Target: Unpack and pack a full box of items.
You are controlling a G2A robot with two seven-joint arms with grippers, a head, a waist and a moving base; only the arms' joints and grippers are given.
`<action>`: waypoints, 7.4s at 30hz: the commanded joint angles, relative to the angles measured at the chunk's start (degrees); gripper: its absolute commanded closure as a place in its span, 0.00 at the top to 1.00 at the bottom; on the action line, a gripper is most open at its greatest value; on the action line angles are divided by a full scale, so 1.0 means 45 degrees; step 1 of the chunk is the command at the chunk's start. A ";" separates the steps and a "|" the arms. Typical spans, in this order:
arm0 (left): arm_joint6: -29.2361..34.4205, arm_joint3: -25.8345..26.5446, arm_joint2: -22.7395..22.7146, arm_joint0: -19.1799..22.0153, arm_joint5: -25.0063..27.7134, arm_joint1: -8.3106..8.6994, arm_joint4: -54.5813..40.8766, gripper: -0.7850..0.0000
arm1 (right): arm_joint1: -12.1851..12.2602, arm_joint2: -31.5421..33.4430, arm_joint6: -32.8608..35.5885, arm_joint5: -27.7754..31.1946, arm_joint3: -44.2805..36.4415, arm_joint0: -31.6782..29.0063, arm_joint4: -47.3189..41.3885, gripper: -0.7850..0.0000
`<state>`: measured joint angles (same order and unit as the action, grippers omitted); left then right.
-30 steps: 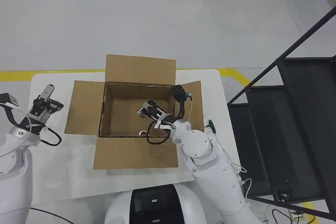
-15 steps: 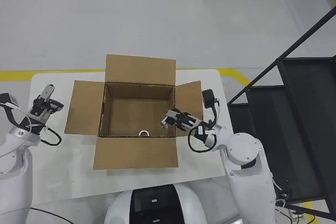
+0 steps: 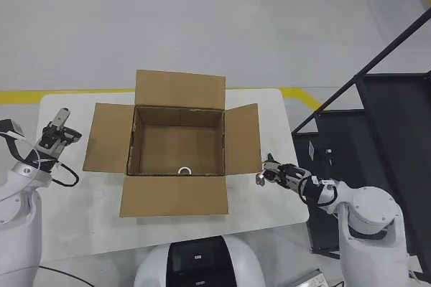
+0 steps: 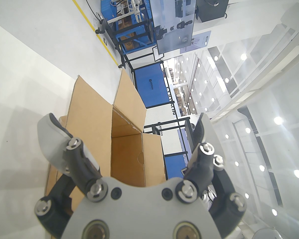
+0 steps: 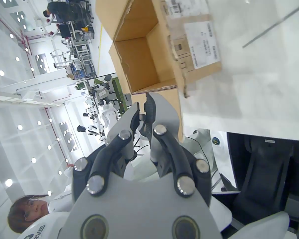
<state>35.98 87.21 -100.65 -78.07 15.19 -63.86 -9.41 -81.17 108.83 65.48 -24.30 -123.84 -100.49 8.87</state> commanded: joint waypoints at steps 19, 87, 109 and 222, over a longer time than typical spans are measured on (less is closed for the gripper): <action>0.0000 0.0000 0.0000 0.0000 0.0000 0.0000 0.0000 1.00 | 0.0463 -0.2634 -0.4731 0.1776 0.5369 0.1420 0.5896 0.00; 0.0000 0.0000 0.0000 0.0000 0.0000 0.0000 0.0000 1.00 | 0.0153 -0.8357 -0.8058 0.3549 0.3891 0.3896 0.3397 1.00; 0.0000 0.0000 0.0000 0.0000 0.0000 0.0000 0.0000 1.00 | -0.0042 -1.1068 -0.6281 0.0785 0.4608 0.5954 0.5478 1.00; 0.0000 0.0000 0.0000 0.0000 0.0000 0.0000 0.0000 1.00 | -0.1363 -1.4812 -0.2123 -0.3014 1.1532 1.2288 0.6886 1.00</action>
<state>35.98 87.21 -100.65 -78.07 15.19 -63.86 -9.41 -87.13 42.94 54.97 -38.29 -73.30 -46.22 39.38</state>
